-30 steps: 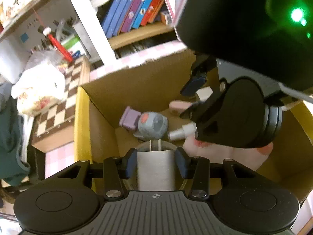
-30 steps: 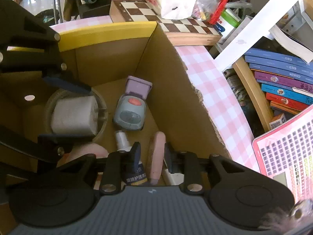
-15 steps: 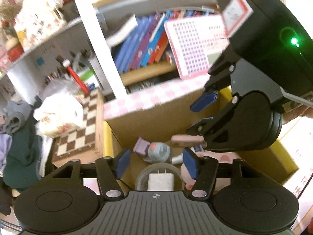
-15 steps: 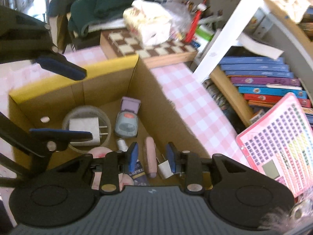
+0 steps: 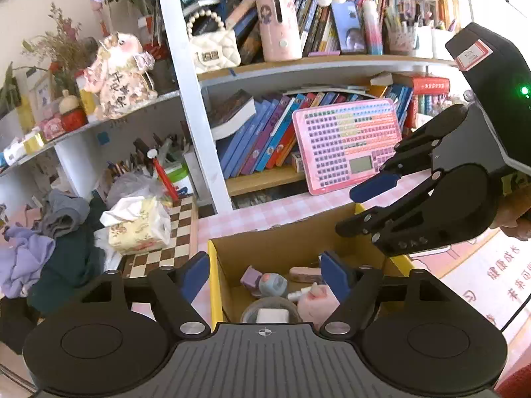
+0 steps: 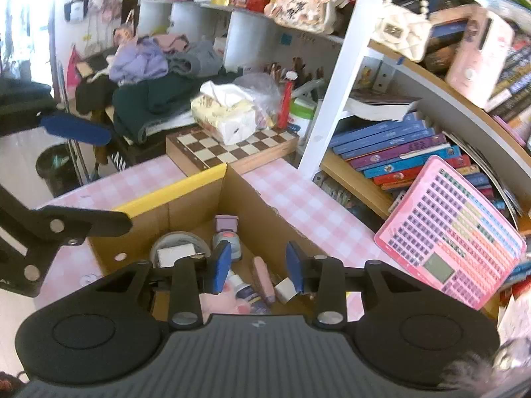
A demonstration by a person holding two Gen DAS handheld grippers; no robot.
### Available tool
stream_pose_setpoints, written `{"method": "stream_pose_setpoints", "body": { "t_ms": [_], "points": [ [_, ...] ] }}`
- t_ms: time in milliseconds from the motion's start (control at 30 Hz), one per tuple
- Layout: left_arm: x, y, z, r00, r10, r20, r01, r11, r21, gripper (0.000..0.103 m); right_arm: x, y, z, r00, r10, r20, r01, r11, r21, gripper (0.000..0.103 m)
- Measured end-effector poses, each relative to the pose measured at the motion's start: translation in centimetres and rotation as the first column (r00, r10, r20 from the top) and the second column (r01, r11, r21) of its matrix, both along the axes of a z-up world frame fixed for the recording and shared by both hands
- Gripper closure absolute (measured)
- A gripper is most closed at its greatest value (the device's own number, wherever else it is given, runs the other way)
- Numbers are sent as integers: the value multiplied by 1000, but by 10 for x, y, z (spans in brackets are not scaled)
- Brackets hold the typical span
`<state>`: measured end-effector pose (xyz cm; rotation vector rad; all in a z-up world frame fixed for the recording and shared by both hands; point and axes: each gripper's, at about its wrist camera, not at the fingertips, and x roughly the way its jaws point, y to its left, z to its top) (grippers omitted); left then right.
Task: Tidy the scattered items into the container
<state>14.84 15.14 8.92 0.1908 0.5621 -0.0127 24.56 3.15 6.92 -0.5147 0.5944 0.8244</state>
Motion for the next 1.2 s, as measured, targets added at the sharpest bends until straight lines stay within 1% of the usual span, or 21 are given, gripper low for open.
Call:
{"method": "stream_pose_setpoints", "body": {
  "t_ms": [167, 333, 467, 533, 600, 833, 900, 1033, 1200],
  "points": [
    [-30, -1, 1, 1000, -4, 15, 4, 1000, -4, 23, -24, -20, 11, 999, -49, 0, 49, 998, 39, 67],
    [-55, -3, -4, 1000, -1, 7, 1, 1000, -20, 22, -56, -38, 12, 994, -106, -7, 107, 992, 64, 65],
    [-75, -5, -6, 1000, 10, 9, -9, 999, -30, 22, -84, -56, 13, 988, -156, -4, 156, 984, 88, 62],
    [-85, -5, -6, 1000, 16, 12, -16, 999, -34, 20, -96, -66, 12, 982, -189, -10, 189, 977, 102, 61],
    [-94, -4, -6, 1000, 23, 16, -22, 999, -39, 16, -108, -75, 11, 974, -225, -18, 225, 967, 118, 61],
    [-124, -5, -11, 999, 31, 15, -31, 998, -56, 15, -145, -101, 3, 936, -350, -33, 350, 922, 162, 58],
    [-131, -5, -14, 999, 40, 11, -39, 997, -68, 15, -158, -107, 1, 925, -379, -31, 379, 910, 170, 55],
    [-142, -8, -20, 998, 65, 11, -64, 995, -81, 15, -177, -116, -3, 905, -425, -25, 422, 888, 183, 51],
    [-154, -14, -25, 995, 96, 12, -94, 991, -94, 11, -197, -125, -10, 880, -474, -20, 469, 862, 193, 47]
  ]
}}
